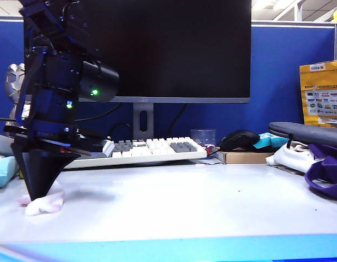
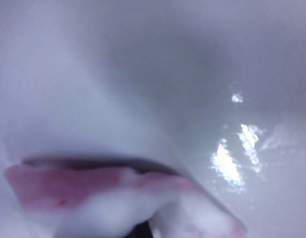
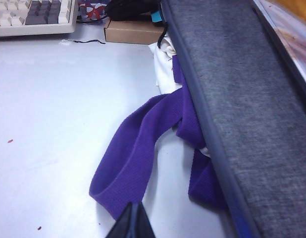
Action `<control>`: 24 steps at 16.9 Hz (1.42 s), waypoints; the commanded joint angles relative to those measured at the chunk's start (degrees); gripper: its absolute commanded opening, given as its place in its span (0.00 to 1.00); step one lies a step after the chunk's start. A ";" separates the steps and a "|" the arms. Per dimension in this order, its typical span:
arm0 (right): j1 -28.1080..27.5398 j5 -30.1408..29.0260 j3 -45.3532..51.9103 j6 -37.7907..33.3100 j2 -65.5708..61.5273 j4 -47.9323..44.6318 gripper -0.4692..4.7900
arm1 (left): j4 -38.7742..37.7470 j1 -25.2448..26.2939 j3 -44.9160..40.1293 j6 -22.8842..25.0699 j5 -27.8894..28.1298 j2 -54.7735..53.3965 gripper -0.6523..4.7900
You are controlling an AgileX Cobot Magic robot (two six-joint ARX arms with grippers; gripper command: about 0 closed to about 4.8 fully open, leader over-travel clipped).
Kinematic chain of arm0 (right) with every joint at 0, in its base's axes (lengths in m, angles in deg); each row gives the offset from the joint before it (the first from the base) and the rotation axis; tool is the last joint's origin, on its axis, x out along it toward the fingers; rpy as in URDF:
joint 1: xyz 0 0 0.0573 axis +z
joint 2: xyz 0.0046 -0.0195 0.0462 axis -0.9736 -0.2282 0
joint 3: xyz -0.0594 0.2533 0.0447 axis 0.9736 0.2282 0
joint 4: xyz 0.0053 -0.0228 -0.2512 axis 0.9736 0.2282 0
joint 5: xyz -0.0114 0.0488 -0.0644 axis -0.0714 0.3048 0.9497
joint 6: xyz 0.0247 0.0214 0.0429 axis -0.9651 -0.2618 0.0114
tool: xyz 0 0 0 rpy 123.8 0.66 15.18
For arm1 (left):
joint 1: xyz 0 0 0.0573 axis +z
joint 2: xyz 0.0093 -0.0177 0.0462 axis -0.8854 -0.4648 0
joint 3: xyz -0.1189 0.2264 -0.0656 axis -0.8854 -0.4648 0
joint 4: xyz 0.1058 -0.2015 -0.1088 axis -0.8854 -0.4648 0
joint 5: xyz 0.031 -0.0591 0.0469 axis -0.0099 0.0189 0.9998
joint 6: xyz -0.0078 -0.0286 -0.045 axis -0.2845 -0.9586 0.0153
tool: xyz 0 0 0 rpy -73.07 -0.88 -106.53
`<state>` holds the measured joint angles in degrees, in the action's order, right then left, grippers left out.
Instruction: Use the wet wipes on the table to wipe the cherry juice off the table, then put the wipes back on the table.
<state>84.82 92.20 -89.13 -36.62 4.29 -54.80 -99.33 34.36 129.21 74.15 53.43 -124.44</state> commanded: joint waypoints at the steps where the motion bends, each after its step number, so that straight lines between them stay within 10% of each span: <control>1: 0.00 0.02 0.13 -0.07 0.04 -0.59 0.09 | 5.99 0.15 -0.70 -1.62 -10.51 -1.03 0.11; 3: 0.00 0.00 0.13 -0.07 0.04 -0.59 0.09 | 11.89 -2.14 -0.70 -4.96 -28.96 -1.03 0.11; 5: 0.00 0.02 0.13 -0.07 0.04 -0.59 0.09 | 15.02 -3.69 -0.68 -6.82 -35.12 -1.03 0.11; 8: -0.02 0.02 0.13 -0.07 0.04 -0.59 0.09 | 15.56 -4.87 1.55 -9.29 -34.95 -0.74 0.14; 11: -0.02 0.02 0.13 -0.07 0.04 -0.61 0.09 | 11.06 -4.76 5.57 -9.22 -35.36 -0.09 0.52; 16: -0.02 0.02 0.13 -0.07 0.04 -0.61 0.09 | 7.08 -4.68 9.70 -8.83 -34.18 4.39 0.49; 20: -0.02 0.02 0.13 -0.07 0.04 -0.61 0.09 | 8.98 -3.89 9.70 -8.85 -27.89 12.70 0.14; 24: -0.02 0.02 0.13 -0.07 0.04 -0.59 0.09 | 12.52 -3.87 9.68 -8.85 -16.92 25.75 0.11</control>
<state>84.82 92.20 -89.13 -36.62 4.29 -54.80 -89.19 30.47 138.67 65.15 33.39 -100.42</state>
